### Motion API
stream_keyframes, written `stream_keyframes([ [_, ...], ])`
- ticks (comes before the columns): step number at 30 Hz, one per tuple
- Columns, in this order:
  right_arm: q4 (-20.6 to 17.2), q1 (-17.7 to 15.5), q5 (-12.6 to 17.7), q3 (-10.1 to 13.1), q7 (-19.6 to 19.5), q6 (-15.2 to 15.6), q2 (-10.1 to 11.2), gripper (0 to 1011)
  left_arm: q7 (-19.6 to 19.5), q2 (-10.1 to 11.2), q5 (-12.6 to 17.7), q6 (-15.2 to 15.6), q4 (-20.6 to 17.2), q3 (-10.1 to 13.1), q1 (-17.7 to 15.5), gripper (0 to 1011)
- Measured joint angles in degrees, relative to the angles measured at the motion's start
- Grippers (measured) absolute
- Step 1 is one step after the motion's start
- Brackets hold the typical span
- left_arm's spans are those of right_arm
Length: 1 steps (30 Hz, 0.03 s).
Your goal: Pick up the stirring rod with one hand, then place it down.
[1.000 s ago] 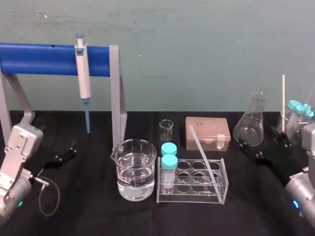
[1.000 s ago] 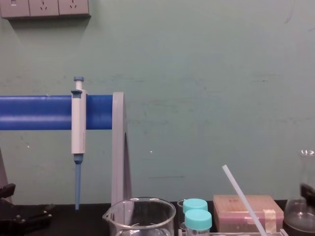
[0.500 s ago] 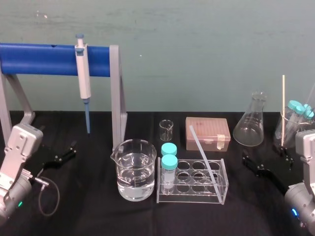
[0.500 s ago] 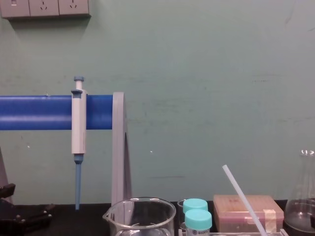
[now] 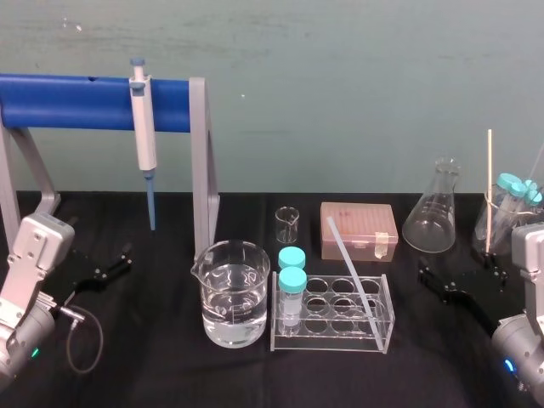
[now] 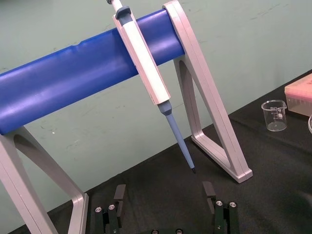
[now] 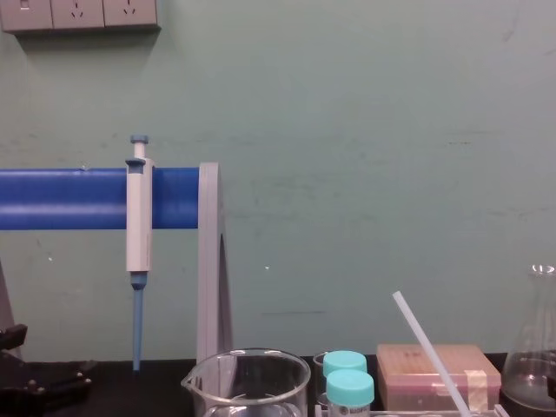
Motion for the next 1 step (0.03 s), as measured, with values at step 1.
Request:
stream_keyframes([
  [1,-0.01,0.0,0.01,0.0,0.01,-0.01,0.0,1003,0.0,0.0,0.0,0.0,0.0,0.0,0.0,1000],
])
